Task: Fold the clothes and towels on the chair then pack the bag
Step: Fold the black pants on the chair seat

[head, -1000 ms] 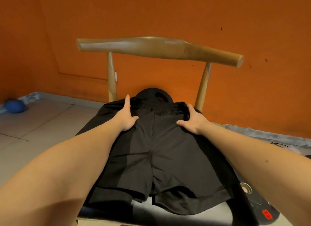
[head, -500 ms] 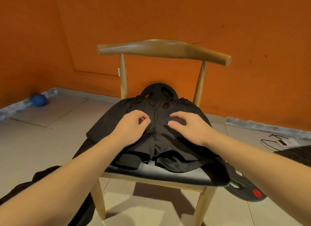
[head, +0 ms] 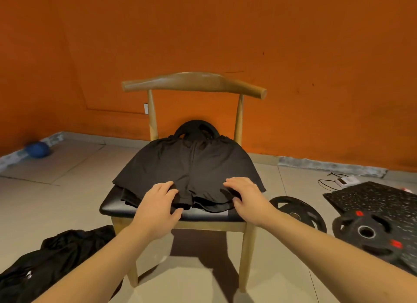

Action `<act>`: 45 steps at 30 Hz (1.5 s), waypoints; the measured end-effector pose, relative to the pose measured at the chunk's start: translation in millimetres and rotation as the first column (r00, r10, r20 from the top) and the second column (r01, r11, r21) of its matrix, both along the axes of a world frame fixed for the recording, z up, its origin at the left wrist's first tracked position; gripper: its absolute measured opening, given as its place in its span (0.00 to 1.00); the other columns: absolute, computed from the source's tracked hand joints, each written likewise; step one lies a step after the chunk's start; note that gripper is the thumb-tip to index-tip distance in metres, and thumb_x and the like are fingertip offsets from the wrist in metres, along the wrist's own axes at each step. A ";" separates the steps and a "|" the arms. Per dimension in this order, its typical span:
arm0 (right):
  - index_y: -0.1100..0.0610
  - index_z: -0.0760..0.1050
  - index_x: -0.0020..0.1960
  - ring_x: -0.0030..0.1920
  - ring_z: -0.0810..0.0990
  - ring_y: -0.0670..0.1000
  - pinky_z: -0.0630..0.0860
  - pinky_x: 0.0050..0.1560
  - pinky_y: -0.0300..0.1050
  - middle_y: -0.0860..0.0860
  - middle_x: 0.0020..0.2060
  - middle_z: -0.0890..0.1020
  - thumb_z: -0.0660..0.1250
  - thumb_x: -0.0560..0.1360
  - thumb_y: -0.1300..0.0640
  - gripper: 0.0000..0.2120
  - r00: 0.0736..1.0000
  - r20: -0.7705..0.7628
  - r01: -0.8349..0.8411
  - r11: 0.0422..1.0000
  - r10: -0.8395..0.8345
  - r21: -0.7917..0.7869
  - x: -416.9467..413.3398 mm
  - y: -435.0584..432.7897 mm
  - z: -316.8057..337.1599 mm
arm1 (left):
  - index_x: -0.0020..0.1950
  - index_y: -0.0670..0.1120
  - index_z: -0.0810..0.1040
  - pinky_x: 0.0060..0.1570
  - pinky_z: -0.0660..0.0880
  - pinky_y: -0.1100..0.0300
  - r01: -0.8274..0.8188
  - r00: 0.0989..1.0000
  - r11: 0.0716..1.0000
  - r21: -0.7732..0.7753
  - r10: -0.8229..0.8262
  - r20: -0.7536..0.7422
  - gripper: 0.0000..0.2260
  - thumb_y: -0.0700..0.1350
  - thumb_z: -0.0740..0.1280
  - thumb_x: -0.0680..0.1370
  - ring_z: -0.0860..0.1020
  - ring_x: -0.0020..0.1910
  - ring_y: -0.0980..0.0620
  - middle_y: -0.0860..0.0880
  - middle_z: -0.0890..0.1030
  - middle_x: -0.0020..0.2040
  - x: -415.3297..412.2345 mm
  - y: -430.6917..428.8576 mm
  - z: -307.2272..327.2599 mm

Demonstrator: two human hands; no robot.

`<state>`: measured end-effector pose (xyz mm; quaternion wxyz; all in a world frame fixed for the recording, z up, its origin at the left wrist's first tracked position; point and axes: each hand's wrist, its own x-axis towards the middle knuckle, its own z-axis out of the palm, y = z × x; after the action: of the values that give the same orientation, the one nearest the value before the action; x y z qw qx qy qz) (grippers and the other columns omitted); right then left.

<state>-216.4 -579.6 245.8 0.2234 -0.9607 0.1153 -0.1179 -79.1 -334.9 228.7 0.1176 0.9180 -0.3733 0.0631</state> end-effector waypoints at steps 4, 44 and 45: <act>0.54 0.75 0.72 0.69 0.75 0.55 0.72 0.70 0.51 0.53 0.68 0.77 0.64 0.79 0.70 0.24 0.916 0.023 0.388 0.898 -0.401 0.207 -13.5 -37.0 1.7 | 0.80 0.54 0.62 0.79 0.52 0.51 0.196 0.980 0.978 -0.075 -0.192 0.058 0.30 0.55 0.65 0.79 0.55 0.80 0.51 0.55 0.56 0.82 -16.9 -30.4 17.3; 0.59 0.67 0.76 0.65 0.76 0.60 0.76 0.65 0.55 0.59 0.67 0.75 0.64 0.79 0.67 0.26 0.858 -0.060 0.449 0.687 -0.510 0.572 13.8 -97.2 -2.9 | 0.56 0.54 0.83 0.53 0.77 0.56 0.198 0.977 0.944 -0.262 -0.211 -0.022 0.12 0.55 0.61 0.84 0.76 0.51 0.59 0.59 0.81 0.51 0.8 -94.8 46.0; 0.61 0.70 0.74 0.60 0.79 0.59 0.78 0.62 0.55 0.59 0.62 0.78 0.63 0.79 0.70 0.23 0.859 -0.109 0.447 0.631 -0.500 0.634 11.8 -101.7 -8.3 | 0.57 0.54 0.83 0.53 0.76 0.57 0.221 0.974 0.948 -0.229 -0.228 -0.007 0.12 0.55 0.60 0.84 0.76 0.52 0.59 0.59 0.81 0.52 0.1 -93.1 42.8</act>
<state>-204.6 -681.2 237.5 0.5019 -0.7558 0.3876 -0.1631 -79.0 -428.1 271.6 0.2343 0.8511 -0.4637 0.0761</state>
